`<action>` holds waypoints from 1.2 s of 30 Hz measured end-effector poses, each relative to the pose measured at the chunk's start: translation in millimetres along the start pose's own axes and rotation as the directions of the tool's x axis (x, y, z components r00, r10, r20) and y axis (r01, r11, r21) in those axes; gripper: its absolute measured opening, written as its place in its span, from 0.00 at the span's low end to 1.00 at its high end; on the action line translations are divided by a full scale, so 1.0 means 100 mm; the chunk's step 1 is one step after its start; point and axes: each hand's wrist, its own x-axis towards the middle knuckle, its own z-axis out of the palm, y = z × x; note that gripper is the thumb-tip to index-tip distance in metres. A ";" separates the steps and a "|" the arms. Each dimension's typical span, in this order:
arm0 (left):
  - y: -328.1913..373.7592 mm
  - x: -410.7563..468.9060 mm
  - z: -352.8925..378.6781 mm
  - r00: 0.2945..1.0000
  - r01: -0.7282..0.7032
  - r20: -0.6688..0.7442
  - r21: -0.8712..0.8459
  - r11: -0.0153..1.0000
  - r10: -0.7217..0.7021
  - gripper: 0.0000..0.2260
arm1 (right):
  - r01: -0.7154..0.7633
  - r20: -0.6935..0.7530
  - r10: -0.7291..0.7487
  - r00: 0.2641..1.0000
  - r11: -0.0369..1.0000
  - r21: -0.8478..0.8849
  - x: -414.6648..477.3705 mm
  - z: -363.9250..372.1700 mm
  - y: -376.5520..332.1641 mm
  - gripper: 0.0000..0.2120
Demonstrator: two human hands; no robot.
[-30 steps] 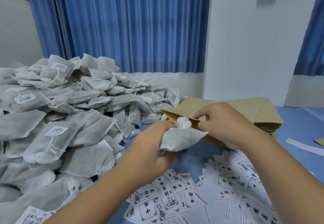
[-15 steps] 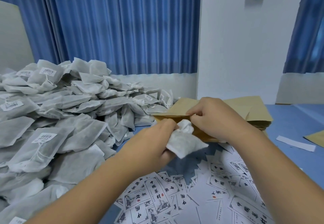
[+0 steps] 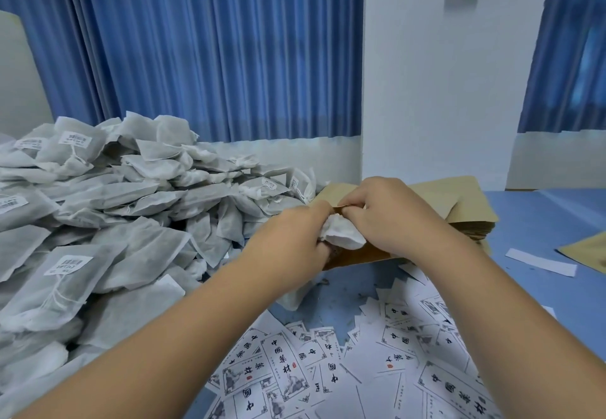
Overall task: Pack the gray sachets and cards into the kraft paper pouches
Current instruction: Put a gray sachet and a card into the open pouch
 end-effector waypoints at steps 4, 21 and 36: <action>0.00 -0.04 0.04 0.986 0.104 -0.088 -0.327 0.939 -0.140 0.12 | -0.039 -0.073 0.040 0.997 0.999 0.026 0.02 -0.05 0.03 0.11; 0.37 0.26 0.29 0.995 0.058 0.058 0.300 0.952 -0.079 0.15 | 0.009 -0.150 -0.025 0.988 0.995 -0.103 -0.04 -0.11 -0.16 0.13; 0.35 0.19 0.07 0.995 -0.087 -0.068 -0.236 0.968 0.073 0.05 | -0.075 -0.239 0.076 0.968 0.997 0.012 0.01 -0.26 0.02 0.18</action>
